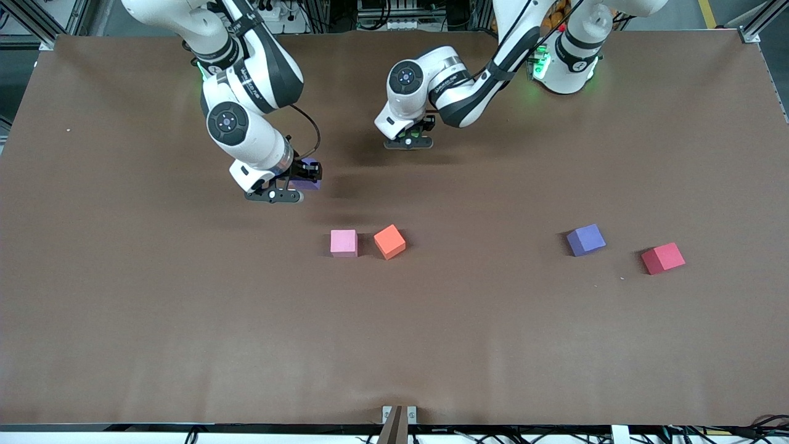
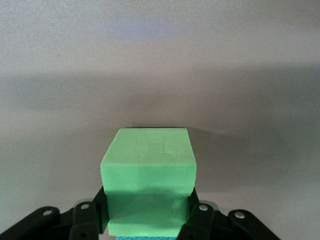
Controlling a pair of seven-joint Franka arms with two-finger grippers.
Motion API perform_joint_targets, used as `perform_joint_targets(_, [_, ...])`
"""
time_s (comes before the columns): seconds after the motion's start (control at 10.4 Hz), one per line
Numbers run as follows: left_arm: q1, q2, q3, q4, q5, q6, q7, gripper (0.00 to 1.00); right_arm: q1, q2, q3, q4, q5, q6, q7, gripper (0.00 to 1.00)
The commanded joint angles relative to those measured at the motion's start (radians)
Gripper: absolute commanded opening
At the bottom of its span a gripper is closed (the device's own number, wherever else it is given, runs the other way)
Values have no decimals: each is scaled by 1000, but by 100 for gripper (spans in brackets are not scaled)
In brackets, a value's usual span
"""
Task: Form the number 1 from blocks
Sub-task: 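Place the green cube below the cyan cube with the left gripper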
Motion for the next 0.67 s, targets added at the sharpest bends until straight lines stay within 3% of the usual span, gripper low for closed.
perform_joint_targets(0.0, [-2, 1, -5, 0, 26, 5, -27, 100, 16, -20, -8, -18, 23, 2, -6, 57])
perform_joint_targets(0.29, [4, -30, -5, 22, 24, -1, -33, 100, 23, -18, -8, -16, 25, 3, -6, 57])
perform_joint_targets(0.57, [74, -166, -4, 27, 24, -14, -55, 100, 48, -15, -8, -10, 86, 14, -6, 57])
